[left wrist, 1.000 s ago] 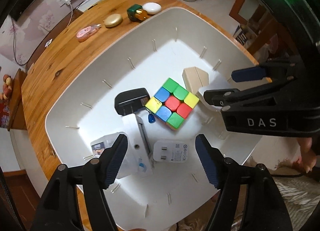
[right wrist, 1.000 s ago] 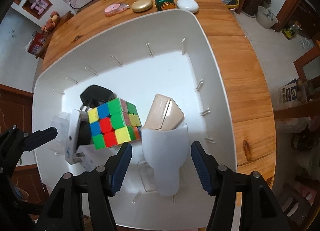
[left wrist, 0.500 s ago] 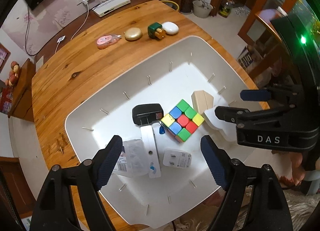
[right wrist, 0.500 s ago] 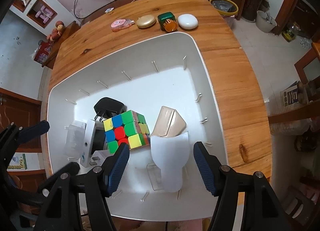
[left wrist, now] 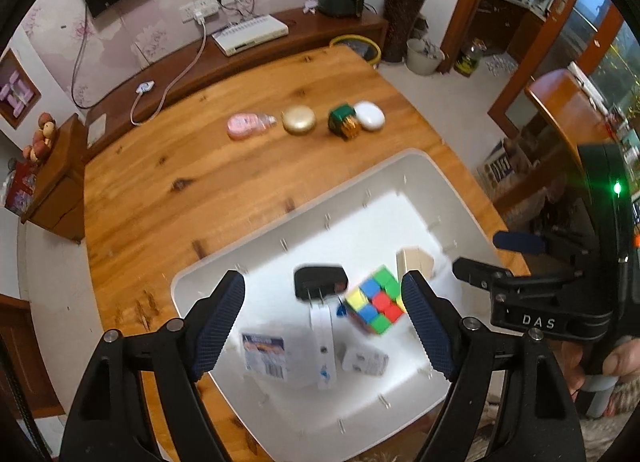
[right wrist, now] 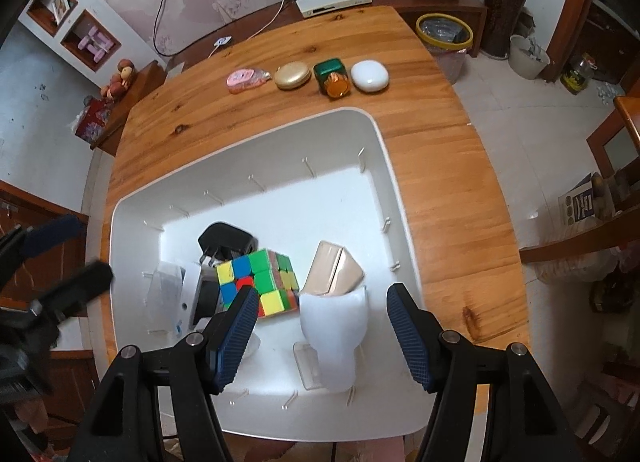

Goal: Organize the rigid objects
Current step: 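Raise both open tools away from the tray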

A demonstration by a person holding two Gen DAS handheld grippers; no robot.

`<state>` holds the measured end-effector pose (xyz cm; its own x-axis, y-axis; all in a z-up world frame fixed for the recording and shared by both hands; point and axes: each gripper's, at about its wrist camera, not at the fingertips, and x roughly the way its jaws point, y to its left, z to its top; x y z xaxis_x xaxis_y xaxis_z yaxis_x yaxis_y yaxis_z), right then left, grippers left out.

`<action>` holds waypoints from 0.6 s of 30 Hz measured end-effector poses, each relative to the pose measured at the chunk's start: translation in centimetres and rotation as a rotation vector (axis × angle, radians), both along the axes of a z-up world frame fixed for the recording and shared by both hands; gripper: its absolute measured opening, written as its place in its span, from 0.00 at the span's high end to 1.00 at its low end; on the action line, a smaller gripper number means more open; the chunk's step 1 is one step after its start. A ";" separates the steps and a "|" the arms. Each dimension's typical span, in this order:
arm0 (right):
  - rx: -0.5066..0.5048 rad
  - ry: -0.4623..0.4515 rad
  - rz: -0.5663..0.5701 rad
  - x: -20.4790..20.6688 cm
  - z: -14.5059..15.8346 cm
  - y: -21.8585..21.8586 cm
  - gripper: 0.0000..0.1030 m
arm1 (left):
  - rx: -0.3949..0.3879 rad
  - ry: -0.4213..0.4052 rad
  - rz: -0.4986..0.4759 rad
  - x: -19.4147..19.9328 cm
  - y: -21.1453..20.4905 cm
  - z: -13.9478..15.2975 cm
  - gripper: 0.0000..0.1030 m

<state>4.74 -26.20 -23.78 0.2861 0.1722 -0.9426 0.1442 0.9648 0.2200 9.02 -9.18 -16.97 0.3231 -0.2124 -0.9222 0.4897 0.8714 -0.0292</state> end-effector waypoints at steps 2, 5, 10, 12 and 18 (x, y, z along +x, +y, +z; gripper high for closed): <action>0.004 -0.013 -0.011 0.3 0.3 -0.5 0.35 | 0.000 -0.011 0.009 0.8 0.0 0.3 0.19; 0.015 -0.030 -0.026 1.1 0.7 -1.3 0.35 | 0.007 -0.020 0.031 2.6 0.0 0.7 0.19; 0.011 -0.063 -0.041 2.8 1.6 -2.8 0.35 | 0.024 -0.010 0.074 5.6 0.3 0.9 0.19; 0.000 -0.076 -0.036 3.8 1.9 -3.4 0.35 | 0.034 -0.010 0.082 6.8 0.2 0.9 0.19; -0.055 -0.125 0.014 7.6 2.8 -4.7 0.35 | 0.145 -0.021 0.052 11.4 -0.8 -0.2 0.19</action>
<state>12.38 -30.87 -21.03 0.4003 0.1262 -0.9077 0.1058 0.9775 0.1826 20.37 -9.94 -17.14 0.3499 -0.0599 -0.9349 0.4434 0.8897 0.1089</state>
